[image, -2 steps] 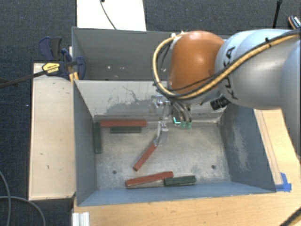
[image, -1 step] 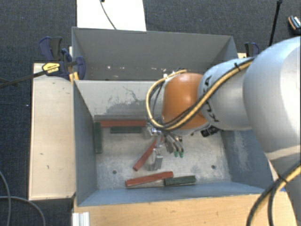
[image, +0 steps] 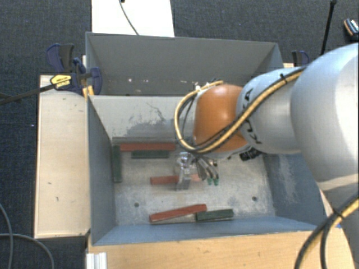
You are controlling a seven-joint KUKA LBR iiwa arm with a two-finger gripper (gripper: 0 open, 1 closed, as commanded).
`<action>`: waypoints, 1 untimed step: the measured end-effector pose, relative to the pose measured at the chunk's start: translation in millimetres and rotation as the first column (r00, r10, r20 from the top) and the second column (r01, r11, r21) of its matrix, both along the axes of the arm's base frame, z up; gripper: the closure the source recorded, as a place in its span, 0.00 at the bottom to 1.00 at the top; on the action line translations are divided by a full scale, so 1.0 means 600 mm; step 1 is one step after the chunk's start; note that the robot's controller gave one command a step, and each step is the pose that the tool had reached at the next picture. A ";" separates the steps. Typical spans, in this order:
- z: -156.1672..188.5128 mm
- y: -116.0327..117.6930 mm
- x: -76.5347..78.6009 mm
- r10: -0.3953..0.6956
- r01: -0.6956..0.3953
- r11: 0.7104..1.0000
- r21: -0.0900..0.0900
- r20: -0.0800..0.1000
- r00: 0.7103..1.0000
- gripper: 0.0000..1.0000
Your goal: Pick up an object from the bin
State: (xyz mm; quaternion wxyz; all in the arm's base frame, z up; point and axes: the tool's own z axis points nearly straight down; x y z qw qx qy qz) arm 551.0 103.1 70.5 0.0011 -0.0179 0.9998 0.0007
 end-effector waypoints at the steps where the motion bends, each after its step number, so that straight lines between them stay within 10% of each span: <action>1: 0.253 0.009 -0.029 -0.002 0.002 1.000 0.002 0.008 1.000 1.00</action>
Offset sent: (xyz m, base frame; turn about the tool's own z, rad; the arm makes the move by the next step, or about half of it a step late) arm -0.0193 0.0050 0.1466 0.0042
